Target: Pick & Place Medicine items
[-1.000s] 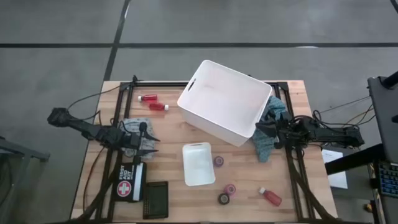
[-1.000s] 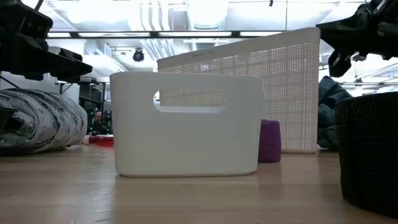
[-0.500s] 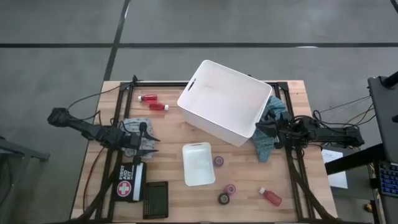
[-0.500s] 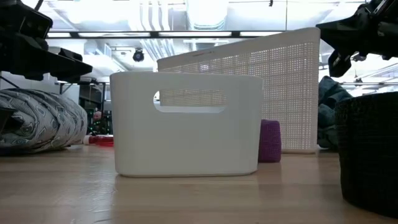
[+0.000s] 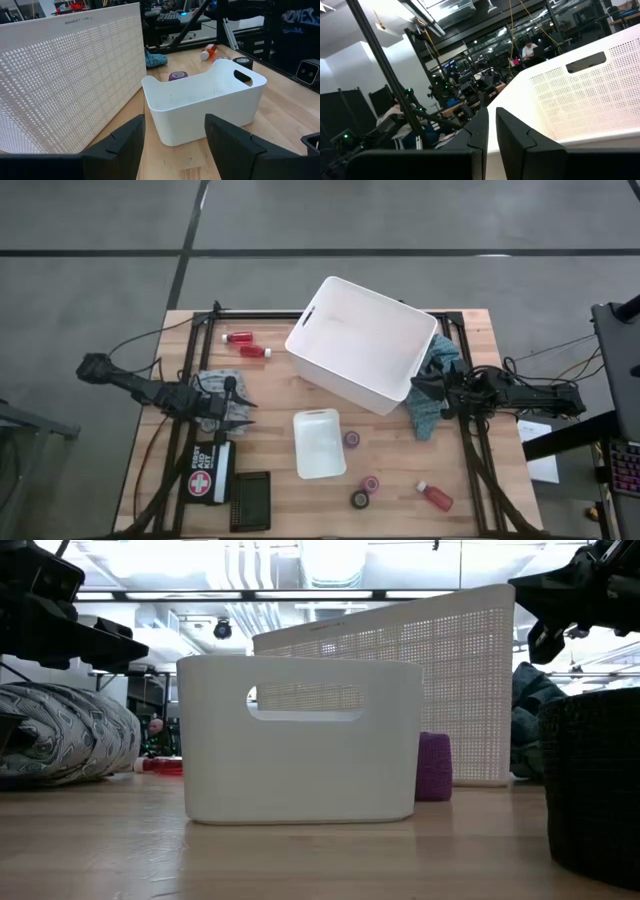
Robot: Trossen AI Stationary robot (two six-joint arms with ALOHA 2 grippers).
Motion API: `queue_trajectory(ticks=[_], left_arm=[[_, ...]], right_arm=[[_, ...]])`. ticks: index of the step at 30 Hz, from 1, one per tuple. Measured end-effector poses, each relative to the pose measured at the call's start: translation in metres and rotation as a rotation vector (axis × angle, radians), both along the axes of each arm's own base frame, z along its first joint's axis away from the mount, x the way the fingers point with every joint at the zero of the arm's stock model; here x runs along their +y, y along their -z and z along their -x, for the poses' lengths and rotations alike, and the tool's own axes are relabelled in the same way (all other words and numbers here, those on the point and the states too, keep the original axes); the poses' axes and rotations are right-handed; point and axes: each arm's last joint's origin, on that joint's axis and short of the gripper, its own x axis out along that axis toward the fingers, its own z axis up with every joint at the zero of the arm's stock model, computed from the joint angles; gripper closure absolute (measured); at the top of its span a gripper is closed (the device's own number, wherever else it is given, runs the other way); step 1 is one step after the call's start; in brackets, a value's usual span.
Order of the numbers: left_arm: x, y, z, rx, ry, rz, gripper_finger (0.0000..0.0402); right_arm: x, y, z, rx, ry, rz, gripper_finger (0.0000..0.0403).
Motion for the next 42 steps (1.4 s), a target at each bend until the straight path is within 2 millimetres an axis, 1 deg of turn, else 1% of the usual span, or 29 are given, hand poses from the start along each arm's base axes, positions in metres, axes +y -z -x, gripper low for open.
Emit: queue_trajectory(ticks=[39, 42], left_arm=[[0.0000, 0.0000, 0.0000, 0.000, 0.000, -0.001, 0.0193], [0.0000, -0.0001, 0.0000, 0.000, 0.000, -0.001, 0.0193]], right_arm=[[0.0000, -0.0009, 0.0002, -0.010, 0.000, 0.000, 0.0369], [0.0000, -0.0024, 0.0006, -0.021, 0.011, 0.046, 0.0369]])
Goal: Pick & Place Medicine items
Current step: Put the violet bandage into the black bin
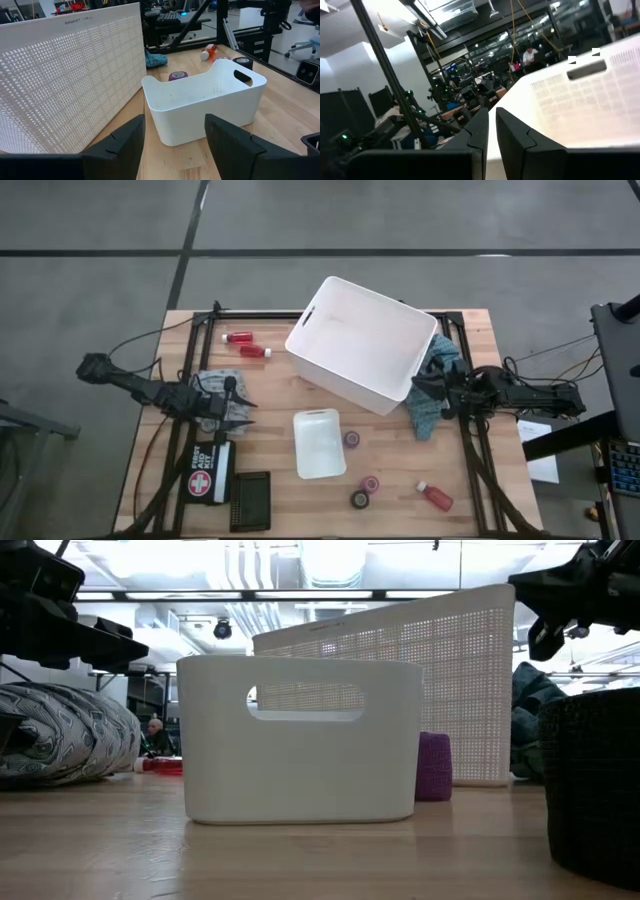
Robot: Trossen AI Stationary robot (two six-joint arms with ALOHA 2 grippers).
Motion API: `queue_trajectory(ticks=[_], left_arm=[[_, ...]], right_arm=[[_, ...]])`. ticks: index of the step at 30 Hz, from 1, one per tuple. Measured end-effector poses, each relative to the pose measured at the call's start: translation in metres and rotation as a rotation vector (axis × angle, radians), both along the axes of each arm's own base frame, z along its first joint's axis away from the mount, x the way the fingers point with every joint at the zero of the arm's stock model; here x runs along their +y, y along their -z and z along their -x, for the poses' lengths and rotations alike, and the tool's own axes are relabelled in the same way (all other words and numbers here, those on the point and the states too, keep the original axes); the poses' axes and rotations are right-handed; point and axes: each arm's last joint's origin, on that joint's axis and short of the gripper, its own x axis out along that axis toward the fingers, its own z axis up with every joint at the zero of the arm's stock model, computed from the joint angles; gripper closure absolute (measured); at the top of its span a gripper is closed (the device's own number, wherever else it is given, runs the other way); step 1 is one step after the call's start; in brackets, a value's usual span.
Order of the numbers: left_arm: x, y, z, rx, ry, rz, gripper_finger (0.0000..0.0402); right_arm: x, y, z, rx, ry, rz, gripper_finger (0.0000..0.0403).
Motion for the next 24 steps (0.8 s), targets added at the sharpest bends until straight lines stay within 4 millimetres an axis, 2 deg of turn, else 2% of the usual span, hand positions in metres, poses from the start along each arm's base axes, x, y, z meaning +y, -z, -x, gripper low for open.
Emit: queue_trajectory(ticks=[9, 13, 17, 19, 24], left_arm=[[0.000, 0.000, 0.000, 0.000, 0.000, 0.000, 0.0193], [0.000, 0.000, 0.000, 0.000, 0.000, 0.000, 0.0193], [0.000, 0.000, 0.000, 0.000, 0.000, 0.001, 0.0193], [0.000, 0.000, 0.000, 0.000, 0.000, 0.001, 0.0193], [0.000, 0.000, 0.000, 0.001, 0.000, 0.003, 0.0193]], right_arm=[[0.001, -0.010, 0.003, -0.077, 0.041, 0.188, 0.0369], [0.003, -0.028, 0.006, -0.118, 0.000, 0.247, 0.0369], [0.004, -0.055, 0.006, -0.133, -0.028, 0.335, 0.0369], [0.004, -0.065, 0.001, -0.074, -0.037, 0.337, 0.0369], [0.006, -0.071, -0.028, 0.153, -0.109, 0.363, 0.0369]])
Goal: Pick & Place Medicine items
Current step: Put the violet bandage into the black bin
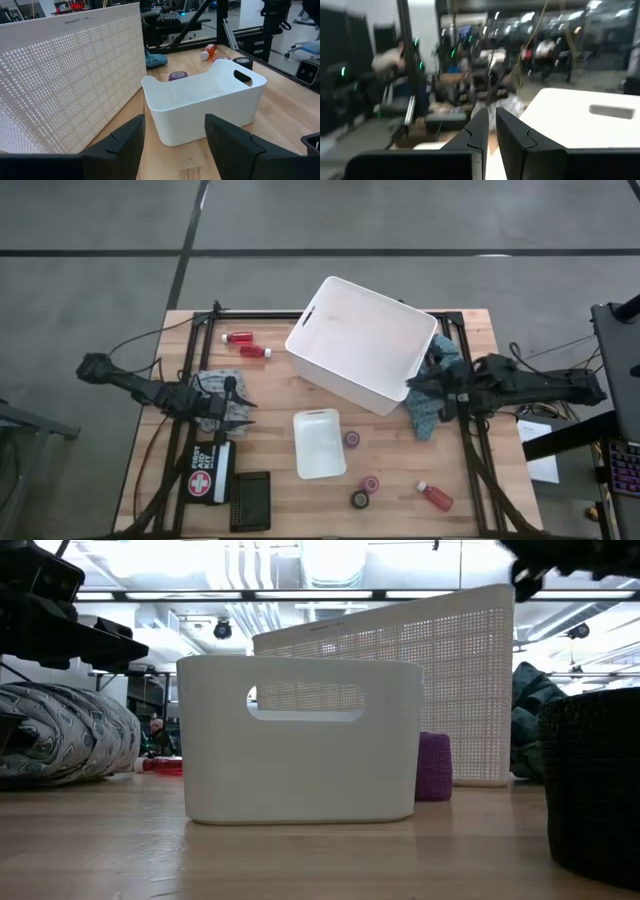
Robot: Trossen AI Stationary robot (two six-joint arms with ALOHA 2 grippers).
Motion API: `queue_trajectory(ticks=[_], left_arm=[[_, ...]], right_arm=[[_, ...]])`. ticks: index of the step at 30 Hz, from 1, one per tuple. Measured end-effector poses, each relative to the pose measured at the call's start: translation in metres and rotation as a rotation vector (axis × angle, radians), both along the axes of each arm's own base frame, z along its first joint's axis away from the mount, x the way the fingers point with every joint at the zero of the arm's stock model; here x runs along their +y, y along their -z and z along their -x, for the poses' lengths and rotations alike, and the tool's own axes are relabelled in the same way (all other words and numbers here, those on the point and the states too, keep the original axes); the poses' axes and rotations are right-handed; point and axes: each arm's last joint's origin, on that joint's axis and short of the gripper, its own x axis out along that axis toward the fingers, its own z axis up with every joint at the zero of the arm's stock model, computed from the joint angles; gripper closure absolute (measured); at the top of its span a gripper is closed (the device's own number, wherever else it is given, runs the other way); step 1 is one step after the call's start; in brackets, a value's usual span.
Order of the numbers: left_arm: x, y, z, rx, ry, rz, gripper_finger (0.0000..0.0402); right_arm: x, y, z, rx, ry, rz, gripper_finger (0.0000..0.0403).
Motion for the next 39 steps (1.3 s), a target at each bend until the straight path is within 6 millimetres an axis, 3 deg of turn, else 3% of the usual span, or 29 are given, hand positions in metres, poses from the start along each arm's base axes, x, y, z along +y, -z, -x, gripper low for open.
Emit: queue_trajectory(ticks=[4, 8, 12, 16, 21, 31, 39], left_arm=[[0.000, 0.000, 0.000, 0.000, -0.001, 0.000, 0.0193], [0.000, 0.000, 0.000, 0.000, 0.000, 0.000, 0.0193], [0.000, 0.000, 0.000, 0.000, -0.001, 0.000, 0.0193], [0.000, 0.000, 0.000, 0.000, 0.000, 0.000, 0.0193], [0.000, 0.000, 0.000, 0.000, -0.001, -0.001, 0.0193], [0.000, 0.000, 0.000, 0.000, 0.000, -0.003, 0.0193], [0.000, 0.000, 0.000, 0.000, 0.000, -0.003, 0.0193]], right_arm=[[0.008, -0.022, -0.023, 0.042, -0.078, 0.112, 0.0369], [0.024, -0.031, -0.051, 0.165, -0.158, 0.226, 0.0369], [0.042, -0.031, -0.078, 0.309, -0.104, 0.304, 0.0369], [0.057, -0.018, -0.101, 0.493, -0.001, 0.388, 0.0369], [0.077, -0.011, -0.124, 0.583, -0.021, 0.332, 0.0369], [0.103, -0.007, -0.142, 0.631, -0.054, 0.240, 0.0357], [0.108, 0.007, -0.147, 0.681, 0.013, 0.130, 0.0269]])
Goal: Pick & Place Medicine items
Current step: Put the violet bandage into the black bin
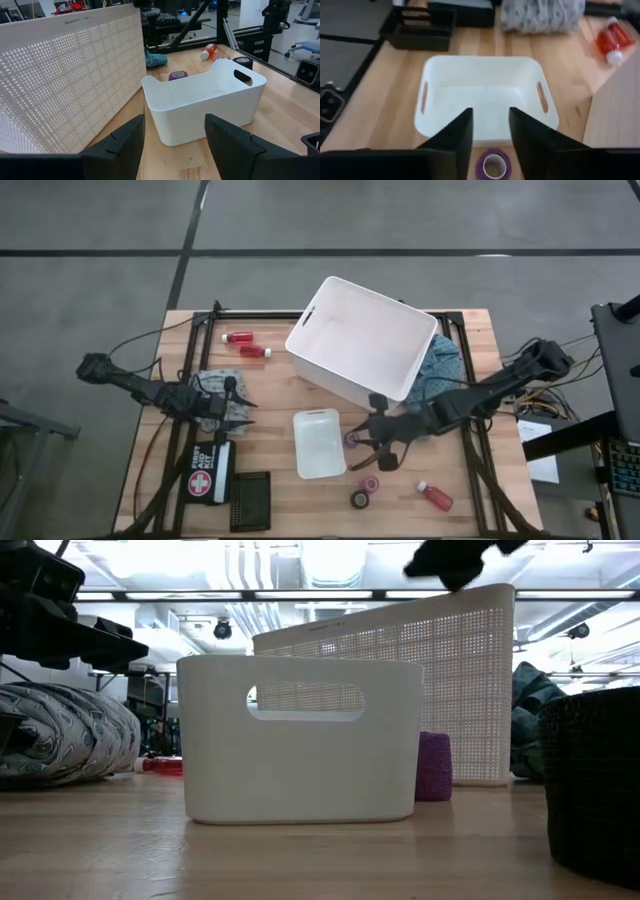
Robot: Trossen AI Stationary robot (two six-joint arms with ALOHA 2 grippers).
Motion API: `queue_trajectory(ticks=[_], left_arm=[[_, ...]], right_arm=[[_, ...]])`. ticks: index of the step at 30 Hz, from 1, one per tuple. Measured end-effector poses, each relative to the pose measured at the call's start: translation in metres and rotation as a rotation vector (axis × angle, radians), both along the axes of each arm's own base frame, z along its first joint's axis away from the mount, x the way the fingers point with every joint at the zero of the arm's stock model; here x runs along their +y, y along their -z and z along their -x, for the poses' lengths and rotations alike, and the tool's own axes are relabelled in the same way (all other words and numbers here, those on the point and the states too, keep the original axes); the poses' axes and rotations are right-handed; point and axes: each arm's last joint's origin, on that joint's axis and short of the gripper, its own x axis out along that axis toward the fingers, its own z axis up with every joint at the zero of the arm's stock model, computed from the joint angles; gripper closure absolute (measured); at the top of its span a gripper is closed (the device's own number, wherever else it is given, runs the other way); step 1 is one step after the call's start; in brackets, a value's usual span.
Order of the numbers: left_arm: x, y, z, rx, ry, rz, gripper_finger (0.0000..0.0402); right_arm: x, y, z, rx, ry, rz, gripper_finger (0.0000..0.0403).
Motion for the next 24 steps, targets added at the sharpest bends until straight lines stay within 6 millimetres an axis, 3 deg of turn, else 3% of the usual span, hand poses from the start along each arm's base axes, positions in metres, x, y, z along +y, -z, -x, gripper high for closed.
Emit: queue_trajectory(ticks=[8, 16, 24], left_arm=[[0.000, 0.000, 0.000, 0.000, 0.000, 0.000, 0.0193], [0.000, 0.000, 0.000, 0.000, -0.001, 0.002, 0.0193], [0.000, 0.001, 0.000, 0.006, -0.001, 0.001, 0.0193]], right_arm=[[0.004, 0.026, -0.010, 0.085, 0.075, -0.021, 0.0184], [0.003, 0.052, -0.017, 0.160, 0.169, 0.073, 0.0137], [0.003, 0.073, -0.020, 0.223, 0.271, 0.055, 0.0093]])
